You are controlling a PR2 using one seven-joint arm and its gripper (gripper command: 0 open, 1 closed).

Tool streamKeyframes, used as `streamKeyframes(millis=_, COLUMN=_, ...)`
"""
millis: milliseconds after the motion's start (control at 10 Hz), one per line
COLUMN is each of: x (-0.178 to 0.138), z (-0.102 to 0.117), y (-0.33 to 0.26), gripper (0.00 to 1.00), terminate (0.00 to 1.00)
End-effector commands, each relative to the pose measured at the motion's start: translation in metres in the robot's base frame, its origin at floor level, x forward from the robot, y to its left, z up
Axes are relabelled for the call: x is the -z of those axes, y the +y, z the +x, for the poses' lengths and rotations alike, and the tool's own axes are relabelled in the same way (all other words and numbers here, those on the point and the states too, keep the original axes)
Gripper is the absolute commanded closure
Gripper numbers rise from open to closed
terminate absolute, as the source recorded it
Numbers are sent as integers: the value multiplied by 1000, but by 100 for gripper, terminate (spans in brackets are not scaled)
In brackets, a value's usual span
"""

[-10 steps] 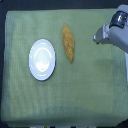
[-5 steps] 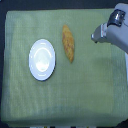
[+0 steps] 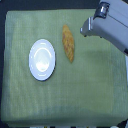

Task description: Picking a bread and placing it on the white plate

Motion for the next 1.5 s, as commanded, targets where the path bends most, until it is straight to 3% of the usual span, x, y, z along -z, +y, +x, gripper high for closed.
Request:
streamKeyframes(millis=0, x=38, z=35, y=77, gripper=0, terminate=0)
streamKeyframes(millis=700, x=112, z=73, y=142, gripper=0, terminate=0)
streamKeyframes(millis=1400, x=168, z=74, y=144, gripper=0, terminate=0)
